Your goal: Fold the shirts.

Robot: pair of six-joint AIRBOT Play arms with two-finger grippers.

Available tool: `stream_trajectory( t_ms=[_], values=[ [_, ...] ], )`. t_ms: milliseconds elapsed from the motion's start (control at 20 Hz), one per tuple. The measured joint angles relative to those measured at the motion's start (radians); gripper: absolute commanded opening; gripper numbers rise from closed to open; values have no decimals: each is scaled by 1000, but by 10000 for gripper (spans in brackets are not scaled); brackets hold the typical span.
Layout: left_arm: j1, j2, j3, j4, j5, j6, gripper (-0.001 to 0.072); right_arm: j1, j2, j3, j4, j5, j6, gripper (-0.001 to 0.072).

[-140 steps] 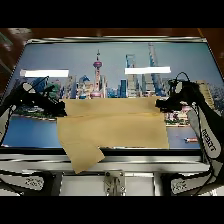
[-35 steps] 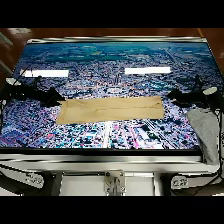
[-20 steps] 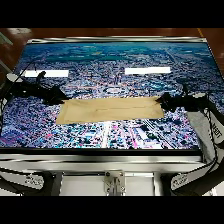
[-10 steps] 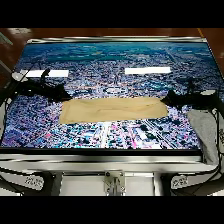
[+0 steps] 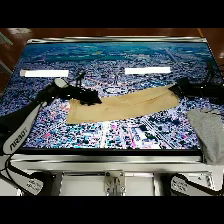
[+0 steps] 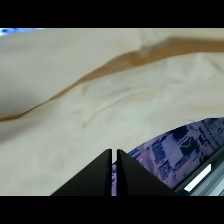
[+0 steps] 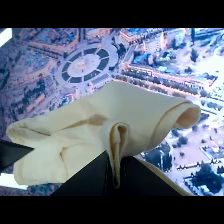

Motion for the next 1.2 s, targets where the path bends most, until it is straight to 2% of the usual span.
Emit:
stream_trajectory(
  t_ms=[150,450,750,1000,1100,1200],
  values=[
    [-103,-43,1,-95,110,24,78,0,85,0,2,17,50,65],
    [-232,-155,74,-388,211,173,45,0,220,0,9,89,145,65],
    [-335,-314,246,-519,208,169,44,0,327,0,37,122,212,65],
    [-312,-335,315,-529,175,164,41,2,344,0,41,115,229,65],
    [-253,-296,324,-461,136,148,40,23,330,0,40,100,229,65],
    [-174,-230,328,-332,85,107,41,74,304,0,40,66,220,65]
  ],
)
